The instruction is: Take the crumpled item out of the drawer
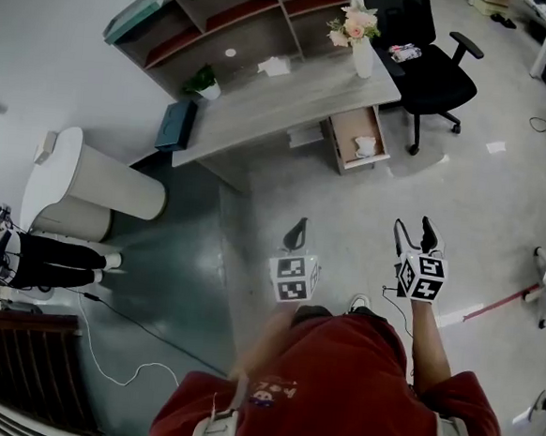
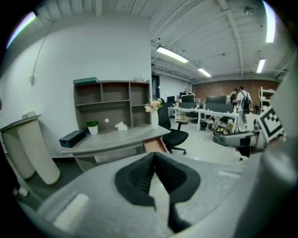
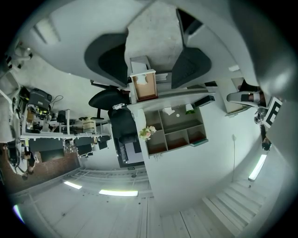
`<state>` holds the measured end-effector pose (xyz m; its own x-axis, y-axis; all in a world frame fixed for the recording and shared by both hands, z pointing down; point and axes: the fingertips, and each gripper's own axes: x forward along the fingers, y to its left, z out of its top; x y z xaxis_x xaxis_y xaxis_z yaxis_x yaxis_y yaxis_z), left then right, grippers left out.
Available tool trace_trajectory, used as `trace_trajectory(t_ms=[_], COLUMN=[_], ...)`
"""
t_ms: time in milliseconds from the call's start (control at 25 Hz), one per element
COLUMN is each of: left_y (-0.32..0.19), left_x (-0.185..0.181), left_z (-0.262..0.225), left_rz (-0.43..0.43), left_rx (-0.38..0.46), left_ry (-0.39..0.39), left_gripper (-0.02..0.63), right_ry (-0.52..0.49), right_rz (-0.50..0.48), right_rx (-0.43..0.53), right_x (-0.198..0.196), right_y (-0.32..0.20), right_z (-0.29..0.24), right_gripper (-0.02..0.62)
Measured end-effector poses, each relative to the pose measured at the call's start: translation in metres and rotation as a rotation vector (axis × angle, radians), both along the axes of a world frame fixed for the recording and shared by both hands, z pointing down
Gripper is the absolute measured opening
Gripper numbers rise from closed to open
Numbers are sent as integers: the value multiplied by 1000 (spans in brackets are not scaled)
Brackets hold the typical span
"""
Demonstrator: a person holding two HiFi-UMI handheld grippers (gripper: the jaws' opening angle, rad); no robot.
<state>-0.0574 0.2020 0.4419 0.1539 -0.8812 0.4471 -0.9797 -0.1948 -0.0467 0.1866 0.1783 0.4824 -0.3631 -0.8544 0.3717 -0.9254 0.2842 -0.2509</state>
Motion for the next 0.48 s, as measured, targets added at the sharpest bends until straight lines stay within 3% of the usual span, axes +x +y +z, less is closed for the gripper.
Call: trace_trajectory(t_ms=[480], left_y=[-21], left_x=[0], left_z=[16], left_rz=[-25], left_rx=[-16], left_ry=[2], left_gripper=[-2], right_ry=[18], right_rz=[-29], right_rx=[-18], right_x=[-3], right_y=[-26], right_z=[11], right_gripper=[282])
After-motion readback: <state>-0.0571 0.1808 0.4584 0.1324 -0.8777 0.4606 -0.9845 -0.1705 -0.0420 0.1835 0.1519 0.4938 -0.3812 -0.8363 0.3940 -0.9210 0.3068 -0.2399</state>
